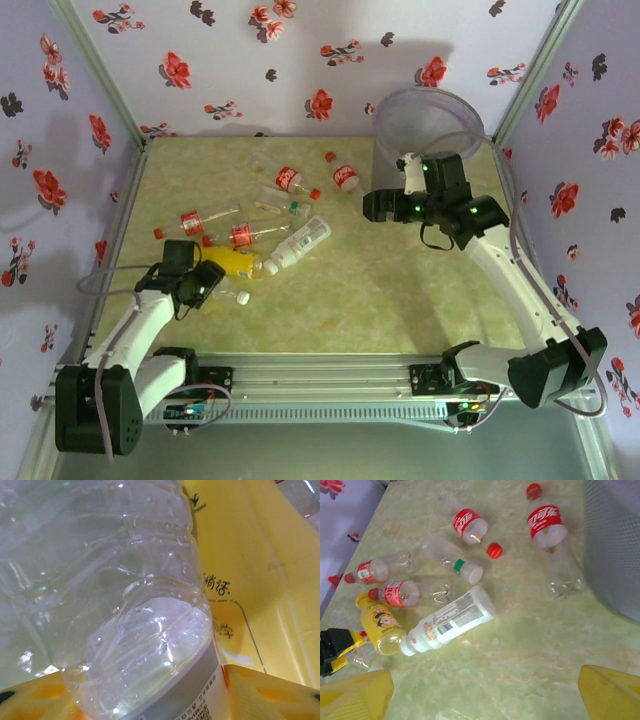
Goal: Put the plastic bottles in the bin
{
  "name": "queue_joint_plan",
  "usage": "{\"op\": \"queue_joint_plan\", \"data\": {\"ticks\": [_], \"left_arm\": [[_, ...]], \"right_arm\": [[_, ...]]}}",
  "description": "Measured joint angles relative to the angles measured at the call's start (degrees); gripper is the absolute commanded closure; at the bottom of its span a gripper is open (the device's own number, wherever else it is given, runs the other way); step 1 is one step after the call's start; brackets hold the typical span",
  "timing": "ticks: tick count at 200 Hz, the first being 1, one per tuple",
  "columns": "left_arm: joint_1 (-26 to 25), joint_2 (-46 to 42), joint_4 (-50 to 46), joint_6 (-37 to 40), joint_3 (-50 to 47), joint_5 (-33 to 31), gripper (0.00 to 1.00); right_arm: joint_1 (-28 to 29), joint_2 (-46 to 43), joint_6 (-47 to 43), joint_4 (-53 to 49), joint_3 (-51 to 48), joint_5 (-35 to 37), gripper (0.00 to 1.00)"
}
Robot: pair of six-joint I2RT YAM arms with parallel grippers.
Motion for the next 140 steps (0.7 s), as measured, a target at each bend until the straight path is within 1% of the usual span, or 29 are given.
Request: {"op": "queue_joint_plan", "data": {"ticks": [26,39,58,73,85,106,140], "left_arm": [[0.11,-2.99,-5.31,0.2,2.6,-0.55,0.45],[0.11,-4.37,-7.13,0.2,4.76,-0.59,0.47],[0.09,-5.88,-8.07,0.33,7.78,-0.48,0.48],[-0.15,-6.47,-7.8,0.42,9.66,0.15,0.52],[-0.68,-6.47,-6.58,0.35,10.62,1.01,0.53],[-2.67,-5.31,-2.84,-0.52,12.04,2.62,0.55],[-9.35,2.08,6.91,-2.75,16.76,4.13,0.56]], "right_arm": [[2.78,0.35,0.22,0.15,0.0,-0.87,0.04],[4.31,0.96,0.59,0.61,0.0,-1.4,0.04],[6.88,2.51,1.25,1.66,0.0,-2.25,0.03],[8.87,3.82,1.73,2.19,0.0,-2.91,0.05],[10.29,5.01,2.25,3.06,0.0,-3.69,0.07],[12.46,6.78,4.15,5.55,0.0,-5.22,0.09],[16.94,11.06,8.24,11.41,0.02,-6.93,0.1]]}}
